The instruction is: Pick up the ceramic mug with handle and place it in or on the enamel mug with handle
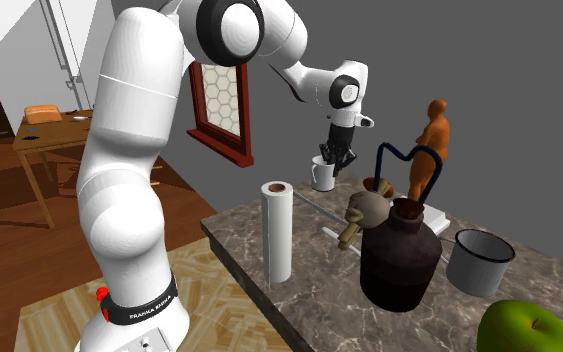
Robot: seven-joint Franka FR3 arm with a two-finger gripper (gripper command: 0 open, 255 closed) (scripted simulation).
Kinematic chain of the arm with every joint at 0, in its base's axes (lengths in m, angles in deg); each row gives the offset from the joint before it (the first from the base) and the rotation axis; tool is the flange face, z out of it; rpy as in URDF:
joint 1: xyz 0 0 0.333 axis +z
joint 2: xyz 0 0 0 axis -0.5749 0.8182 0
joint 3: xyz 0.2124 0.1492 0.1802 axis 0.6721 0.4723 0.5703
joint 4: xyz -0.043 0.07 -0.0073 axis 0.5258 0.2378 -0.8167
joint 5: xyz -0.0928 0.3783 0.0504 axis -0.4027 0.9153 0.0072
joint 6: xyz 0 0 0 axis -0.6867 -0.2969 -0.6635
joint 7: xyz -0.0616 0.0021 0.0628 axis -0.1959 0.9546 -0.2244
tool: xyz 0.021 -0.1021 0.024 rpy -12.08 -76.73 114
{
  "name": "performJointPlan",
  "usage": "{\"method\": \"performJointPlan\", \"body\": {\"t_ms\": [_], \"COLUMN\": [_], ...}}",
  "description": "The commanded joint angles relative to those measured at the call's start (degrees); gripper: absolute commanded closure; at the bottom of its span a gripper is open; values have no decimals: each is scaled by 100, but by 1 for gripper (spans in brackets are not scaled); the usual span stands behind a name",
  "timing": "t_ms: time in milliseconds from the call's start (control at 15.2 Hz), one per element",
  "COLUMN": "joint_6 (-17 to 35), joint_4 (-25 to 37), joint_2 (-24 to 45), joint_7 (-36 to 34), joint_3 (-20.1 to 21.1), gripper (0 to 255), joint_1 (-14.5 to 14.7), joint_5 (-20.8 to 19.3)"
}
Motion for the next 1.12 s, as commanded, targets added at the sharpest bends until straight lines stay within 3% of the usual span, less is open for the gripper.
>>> {"method": "performJointPlan", "body": {"t_ms": [0,1056], "joint_6": [0,-1081], "joint_4": [0,689], "joint_2": [0,-394], "joint_7": [0,-27], "joint_3": [0,18], "gripper": [255,255], "joint_1": [0,-13], "joint_5": [0,34]}}
